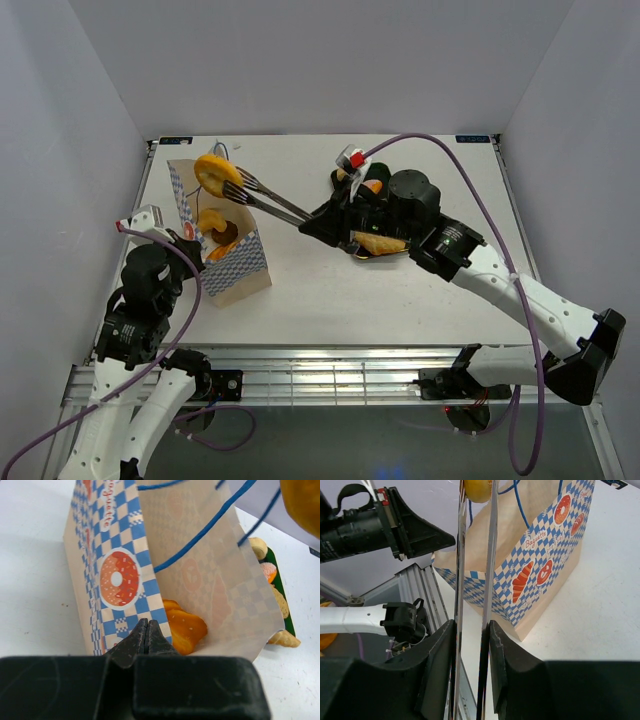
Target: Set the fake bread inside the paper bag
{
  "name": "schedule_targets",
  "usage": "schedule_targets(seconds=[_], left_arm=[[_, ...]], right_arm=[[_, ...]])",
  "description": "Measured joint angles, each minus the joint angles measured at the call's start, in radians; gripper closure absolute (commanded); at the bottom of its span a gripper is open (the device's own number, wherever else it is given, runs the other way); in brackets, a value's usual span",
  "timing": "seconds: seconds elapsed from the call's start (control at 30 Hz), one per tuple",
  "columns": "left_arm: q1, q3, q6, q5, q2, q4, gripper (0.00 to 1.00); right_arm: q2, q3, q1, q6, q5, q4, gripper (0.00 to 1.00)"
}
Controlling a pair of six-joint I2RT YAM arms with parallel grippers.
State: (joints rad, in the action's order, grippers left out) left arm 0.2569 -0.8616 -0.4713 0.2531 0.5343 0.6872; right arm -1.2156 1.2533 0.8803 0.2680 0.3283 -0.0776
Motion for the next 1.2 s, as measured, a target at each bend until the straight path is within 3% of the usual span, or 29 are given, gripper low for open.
schedule_targets(seconds=[0.53, 0.7, 0.9, 1.2], left_arm=[[0.000, -0.035, -0.193, 0.208, -0.022, 0.128, 1.00], [0.000, -0.035, -0.222, 0.222, -0.022, 0.144, 1.00], [0.000, -0.035, -0.229, 0.220, -0.021, 0.144, 1.00], [0.000, -0.035, -0.217, 0.206, -0.021, 0.143, 1.00]], right_arm=[[-0.112, 0.077, 0.038, -0.024, -0.038, 0.023, 0.64], [-0.113, 0.082, 0.039, -0.024, -0.043, 0.026, 0.44], [-0.117, 0.100, 0.039, -0.027, -0.043, 0.028, 0.39], [-0.108, 0.126, 0.039, -0.027, -0.046, 0.027, 0.44]])
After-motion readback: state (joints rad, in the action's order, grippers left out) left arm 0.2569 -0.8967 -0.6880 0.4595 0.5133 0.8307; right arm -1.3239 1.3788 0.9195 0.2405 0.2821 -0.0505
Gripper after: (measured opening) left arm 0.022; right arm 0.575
